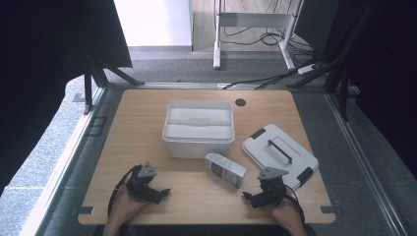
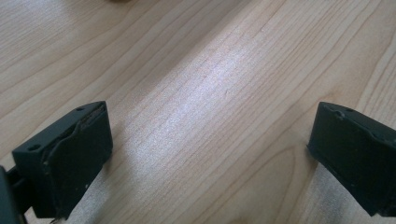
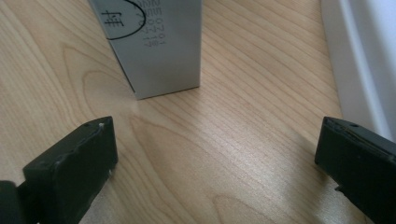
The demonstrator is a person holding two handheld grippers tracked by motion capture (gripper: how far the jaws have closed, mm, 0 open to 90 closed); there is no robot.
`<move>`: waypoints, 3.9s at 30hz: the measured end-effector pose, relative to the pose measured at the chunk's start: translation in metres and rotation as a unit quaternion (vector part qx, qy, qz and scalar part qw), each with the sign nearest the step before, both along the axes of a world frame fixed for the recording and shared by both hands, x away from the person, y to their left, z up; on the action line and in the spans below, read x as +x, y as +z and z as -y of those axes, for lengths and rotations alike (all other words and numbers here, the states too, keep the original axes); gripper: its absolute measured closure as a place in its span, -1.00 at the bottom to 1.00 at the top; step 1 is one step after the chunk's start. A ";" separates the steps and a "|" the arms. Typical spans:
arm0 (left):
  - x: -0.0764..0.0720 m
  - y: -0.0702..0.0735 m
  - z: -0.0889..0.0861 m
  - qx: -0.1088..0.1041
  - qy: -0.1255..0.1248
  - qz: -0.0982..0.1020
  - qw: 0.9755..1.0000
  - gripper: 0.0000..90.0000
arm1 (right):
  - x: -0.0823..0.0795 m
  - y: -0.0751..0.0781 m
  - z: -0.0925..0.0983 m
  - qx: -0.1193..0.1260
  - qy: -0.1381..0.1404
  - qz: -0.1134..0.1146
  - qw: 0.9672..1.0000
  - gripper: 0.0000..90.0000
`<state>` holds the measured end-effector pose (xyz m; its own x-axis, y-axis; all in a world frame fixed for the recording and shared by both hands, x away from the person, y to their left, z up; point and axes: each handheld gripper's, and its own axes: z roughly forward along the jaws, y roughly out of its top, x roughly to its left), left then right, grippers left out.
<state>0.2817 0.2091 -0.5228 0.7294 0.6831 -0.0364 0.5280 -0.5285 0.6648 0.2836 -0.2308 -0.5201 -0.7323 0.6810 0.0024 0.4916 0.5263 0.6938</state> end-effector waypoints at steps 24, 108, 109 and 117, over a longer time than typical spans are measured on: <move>0.000 0.000 0.000 -0.002 0.001 0.000 1.000 -1.00 | 0.000 0.000 0.000 0.001 -0.002 -0.001 1.000 -1.00; 0.000 0.000 0.001 0.000 0.002 0.000 1.000 -1.00 | -0.013 0.101 -0.118 -0.093 0.201 -0.110 0.969 -0.14; 0.000 0.000 0.001 0.000 0.002 0.000 1.000 -1.00 | -0.013 0.101 -0.118 -0.093 0.201 -0.110 0.969 -0.14; 0.001 0.000 0.001 -0.001 0.002 -0.001 1.000 -1.00 | 0.009 0.127 -0.095 -0.059 0.163 -0.094 0.980 -0.23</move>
